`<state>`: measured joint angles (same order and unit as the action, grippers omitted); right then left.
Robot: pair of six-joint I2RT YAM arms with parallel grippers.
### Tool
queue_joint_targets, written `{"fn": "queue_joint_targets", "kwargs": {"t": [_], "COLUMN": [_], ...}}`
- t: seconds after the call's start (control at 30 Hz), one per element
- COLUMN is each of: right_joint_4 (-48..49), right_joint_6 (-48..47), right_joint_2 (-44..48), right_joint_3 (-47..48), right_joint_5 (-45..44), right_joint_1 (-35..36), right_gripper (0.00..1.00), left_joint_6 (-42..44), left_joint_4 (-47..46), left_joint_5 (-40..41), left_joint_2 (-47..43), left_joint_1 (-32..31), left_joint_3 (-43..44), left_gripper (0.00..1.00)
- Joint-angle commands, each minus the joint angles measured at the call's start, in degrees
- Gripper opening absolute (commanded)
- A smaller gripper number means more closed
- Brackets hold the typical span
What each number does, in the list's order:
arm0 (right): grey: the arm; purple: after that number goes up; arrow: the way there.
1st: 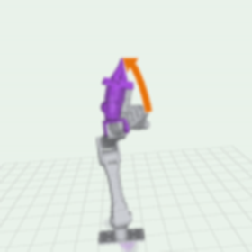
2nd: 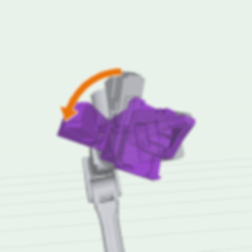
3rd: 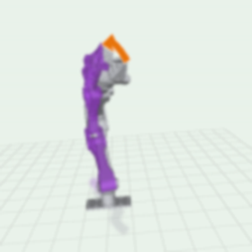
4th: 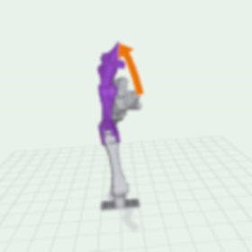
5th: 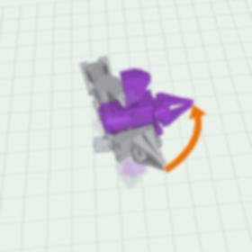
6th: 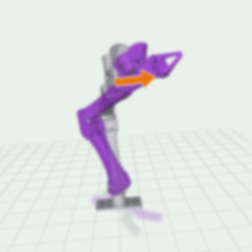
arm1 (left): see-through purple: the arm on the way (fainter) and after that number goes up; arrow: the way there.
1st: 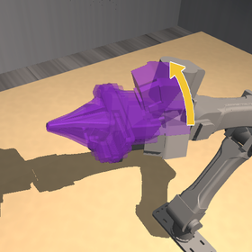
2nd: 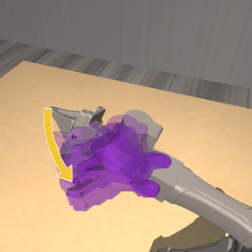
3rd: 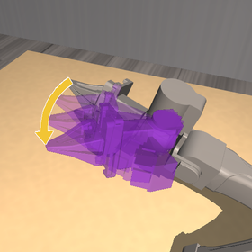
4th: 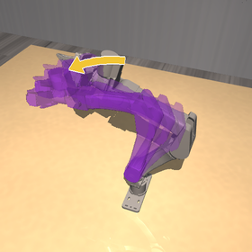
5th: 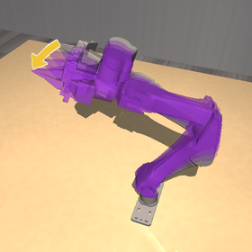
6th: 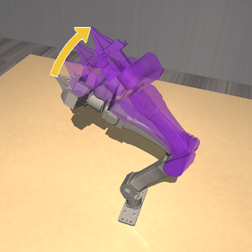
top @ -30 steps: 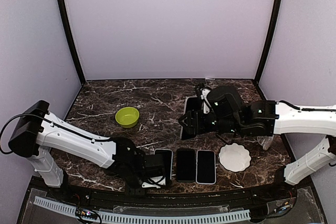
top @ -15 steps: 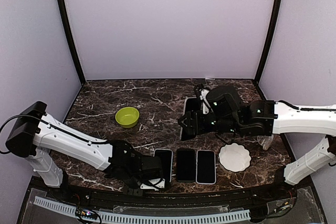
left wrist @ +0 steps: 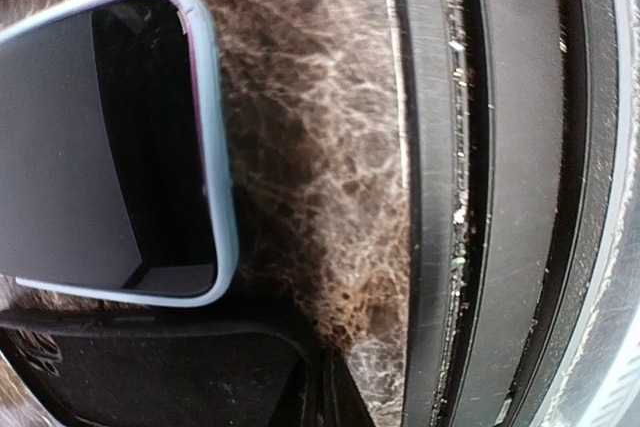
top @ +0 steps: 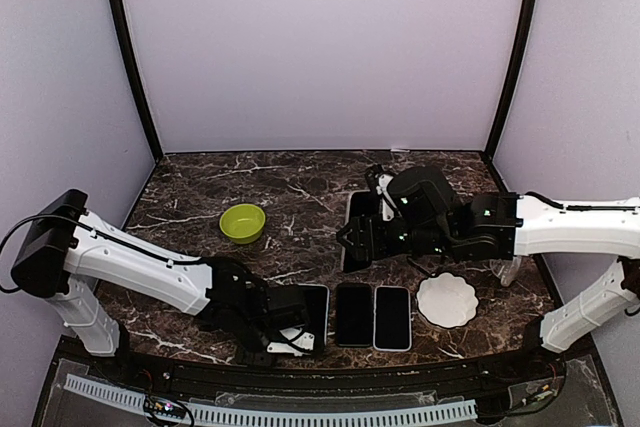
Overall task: Put the phone into the phone case
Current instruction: Move the phone case to the center of the board.
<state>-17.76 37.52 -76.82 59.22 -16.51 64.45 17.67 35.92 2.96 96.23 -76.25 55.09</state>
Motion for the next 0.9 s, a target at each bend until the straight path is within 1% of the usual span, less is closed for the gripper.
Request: {"fn": "queue_joint_targets", "kwargs": {"t": [0.0, 0.17, 0.33, 0.57, 0.87], "right_joint_4": [3.38, 2.88, 2.93, 3.18, 2.48], "right_joint_6": [-0.34, -0.35, 0.55, 1.62, 1.88], "right_joint_2": [0.91, 1.23, 2.71, 5.02, 4.67], "right_joint_3": [1.79, 1.6, 0.14, -1.6, -1.29], "right_joint_5": [-0.14, 0.25, 0.3, -0.01, 0.27], "right_joint_1": [-0.42, -0.5, -0.47, -0.46, -0.46], "right_gripper": [0.0, 0.0, 0.0, 0.0, 0.0], "left_joint_6": [7.4, 12.58, 16.21, 21.52, 22.75], "left_joint_4": [-7.66, -7.0, -7.9, -11.05, -14.58], "left_joint_5": [0.81, -2.16, -2.74, -0.92, 2.86], "left_joint_2": [0.44, 3.0, 5.2, 4.05, 6.28], "left_joint_1": [1.04, 0.99, -0.22, -1.21, -2.35], "left_joint_3": [-1.67, 0.66, 2.05, 2.54, 5.88], "left_gripper": [0.0, 0.0, 0.0, 0.0, 0.0]}}
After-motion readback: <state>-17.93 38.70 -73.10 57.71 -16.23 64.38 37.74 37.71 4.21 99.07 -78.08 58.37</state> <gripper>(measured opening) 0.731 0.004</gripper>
